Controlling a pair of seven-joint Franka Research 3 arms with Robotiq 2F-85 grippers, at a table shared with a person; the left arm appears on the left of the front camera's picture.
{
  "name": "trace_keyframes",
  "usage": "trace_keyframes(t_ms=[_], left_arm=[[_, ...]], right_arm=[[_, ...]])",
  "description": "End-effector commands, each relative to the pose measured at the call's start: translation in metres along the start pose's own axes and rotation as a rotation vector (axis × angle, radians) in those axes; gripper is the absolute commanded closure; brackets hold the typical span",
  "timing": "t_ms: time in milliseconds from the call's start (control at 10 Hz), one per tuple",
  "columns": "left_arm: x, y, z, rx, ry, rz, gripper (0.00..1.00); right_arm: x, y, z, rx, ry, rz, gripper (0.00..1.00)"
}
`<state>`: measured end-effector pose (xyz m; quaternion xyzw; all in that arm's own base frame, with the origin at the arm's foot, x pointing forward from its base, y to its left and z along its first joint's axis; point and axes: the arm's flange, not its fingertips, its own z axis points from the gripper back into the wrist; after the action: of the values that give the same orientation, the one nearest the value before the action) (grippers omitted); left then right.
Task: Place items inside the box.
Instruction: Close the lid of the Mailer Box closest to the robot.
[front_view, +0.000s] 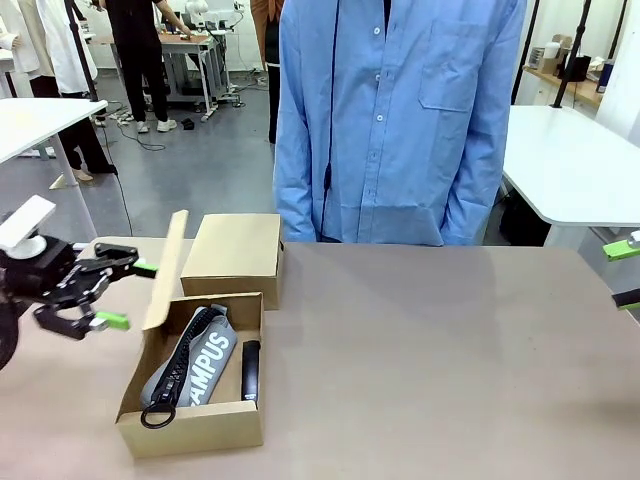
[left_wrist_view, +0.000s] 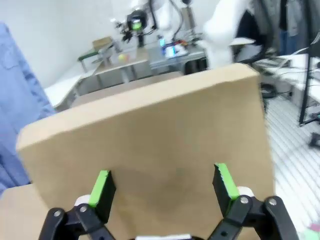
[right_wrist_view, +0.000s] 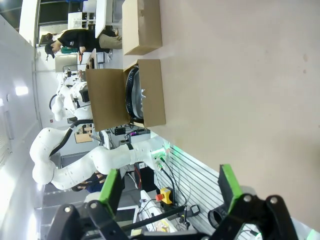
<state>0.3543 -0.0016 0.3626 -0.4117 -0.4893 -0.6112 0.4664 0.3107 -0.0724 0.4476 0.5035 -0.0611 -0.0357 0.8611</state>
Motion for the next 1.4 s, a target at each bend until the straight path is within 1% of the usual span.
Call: trace_keyframes(t_ms=[0, 100, 300, 500, 700, 900, 1000, 1100, 1200, 1300], left_arm=[[-0.07, -0.108, -0.066, 0.072, 0.054, -0.117, 0.0], [-0.077, -0.113, -0.073, 0.072, 0.079, -0.129, 0.0], [-0.088, -0.12, -0.079, -0.005, 0.124, -0.107, 0.0], [-0.106, -0.129, -0.085, -0.045, 0.181, -0.084, 0.0], [-0.121, -0.134, -0.088, -0.059, 0.217, -0.061, 0.0], [-0.129, -0.14, -0.087, -0.093, 0.272, -0.067, 0.0], [-0.127, -0.14, -0.083, -0.079, 0.261, -0.066, 0.0], [-0.118, -0.136, -0.075, -0.05, 0.228, -0.066, 0.0], [-0.102, -0.13, -0.061, -0.001, 0.191, -0.048, 0.0], [-0.08, -0.122, -0.041, 0.086, 0.156, -0.003, 0.0]], right_arm=[[0.001, 0.004, 0.0, 0.02, -0.006, -0.007, 0.0], [0.001, 0.004, 0.0, 0.02, -0.006, -0.007, 0.0], [0.001, 0.004, 0.0, 0.02, -0.006, -0.007, 0.0], [0.001, 0.004, 0.0, 0.02, -0.006, -0.007, 0.0], [0.001, 0.004, 0.0, 0.02, -0.006, -0.007, 0.0], [0.001, 0.004, 0.0, 0.02, -0.006, -0.007, 0.0], [0.001, 0.004, 0.0, 0.02, -0.006, -0.007, 0.0], [0.001, 0.004, 0.0, 0.02, -0.006, -0.007, 0.0], [0.001, 0.004, 0.0, 0.02, -0.006, -0.007, 0.0], [0.001, 0.004, 0.0, 0.02, -0.006, -0.007, 0.0]])
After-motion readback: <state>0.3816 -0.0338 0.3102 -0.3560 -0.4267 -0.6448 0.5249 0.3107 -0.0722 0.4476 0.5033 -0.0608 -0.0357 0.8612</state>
